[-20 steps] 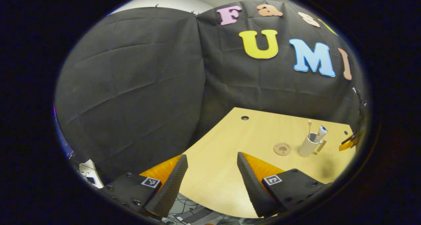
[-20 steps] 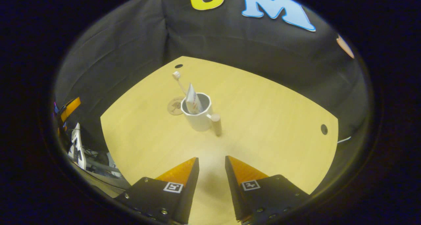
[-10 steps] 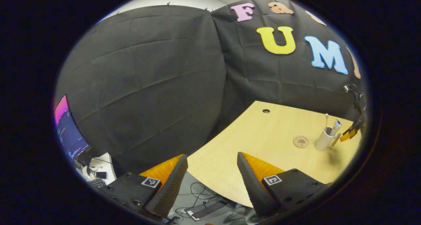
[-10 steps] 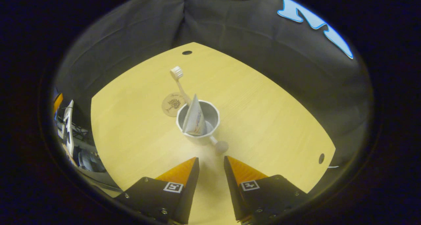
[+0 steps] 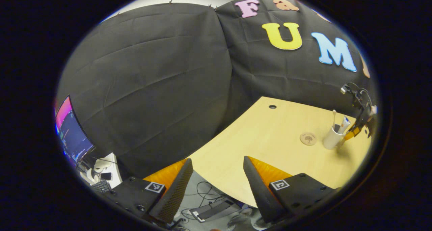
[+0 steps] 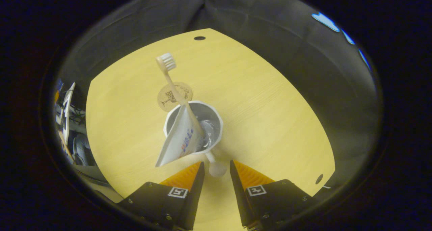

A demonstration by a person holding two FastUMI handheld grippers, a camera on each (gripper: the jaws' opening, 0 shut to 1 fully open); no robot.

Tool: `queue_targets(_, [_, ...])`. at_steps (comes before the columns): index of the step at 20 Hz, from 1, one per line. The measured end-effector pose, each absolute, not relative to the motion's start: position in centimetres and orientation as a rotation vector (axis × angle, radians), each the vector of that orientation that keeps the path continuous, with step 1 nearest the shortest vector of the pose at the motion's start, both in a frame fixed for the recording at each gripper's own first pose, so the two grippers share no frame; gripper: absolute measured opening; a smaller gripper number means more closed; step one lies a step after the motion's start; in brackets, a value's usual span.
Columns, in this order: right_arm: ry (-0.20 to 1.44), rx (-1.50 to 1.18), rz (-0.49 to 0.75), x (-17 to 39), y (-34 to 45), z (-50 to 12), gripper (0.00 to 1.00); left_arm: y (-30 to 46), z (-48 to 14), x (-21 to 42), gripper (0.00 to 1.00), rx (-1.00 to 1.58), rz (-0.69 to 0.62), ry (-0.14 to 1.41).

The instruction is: Put the toothbrush and toothpaste on the desktop into the cup, then pick up the cup and place it on the coaster on the desktop.

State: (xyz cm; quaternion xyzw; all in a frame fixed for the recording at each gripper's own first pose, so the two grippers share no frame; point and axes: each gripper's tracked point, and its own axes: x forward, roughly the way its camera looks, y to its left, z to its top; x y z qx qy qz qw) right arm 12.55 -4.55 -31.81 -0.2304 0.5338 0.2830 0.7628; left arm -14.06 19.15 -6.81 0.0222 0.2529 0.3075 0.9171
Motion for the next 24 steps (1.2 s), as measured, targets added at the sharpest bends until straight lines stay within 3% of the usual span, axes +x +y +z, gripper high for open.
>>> queue_targets(8, [1.205, -0.596, 0.648, 12.7, -4.4, -34.3, 0.48, 15.5, -7.0, -8.2, 0.98, 0.054, 0.468, 0.501])
queue_targets(9, [1.218, -0.584, 0.653, 12.6, -4.4, -35.3, 0.30, 15.2, -7.1, -7.6, 0.98, 0.056, 0.458, 0.505])
queue_targets(10, [1.238, -0.567, 0.666, 12.3, -4.4, -34.8, 0.31, 15.0, -7.3, -7.2, 0.98, 0.057, 0.450, 0.508])
queue_targets(13, [1.256, -0.517, 0.653, 12.1, -4.2, -35.6, 0.17, 14.5, -7.6, -5.9, 0.98, 0.060, 0.432, 0.517])
queue_targets(15, [1.251, -0.515, 0.638, 12.1, -4.2, -34.8, 0.19, 14.4, -7.9, -5.8, 0.98, 0.063, 0.430, 0.528])
queue_targets(16, [1.247, -0.497, 0.620, 12.4, -3.8, -35.3, 0.14, 14.4, -8.0, -5.6, 0.98, 0.065, 0.430, 0.529])
queue_targets(22, [1.209, -0.365, 0.551, 13.0, -1.7, -33.7, 0.13, 14.4, -8.7, -5.6, 0.98, 0.065, 0.422, 0.543])
queue_targets(24, [1.198, -0.337, 0.551, 13.2, -0.4, -33.7, 0.17, 14.5, -9.0, -5.3, 0.98, 0.063, 0.419, 0.548])
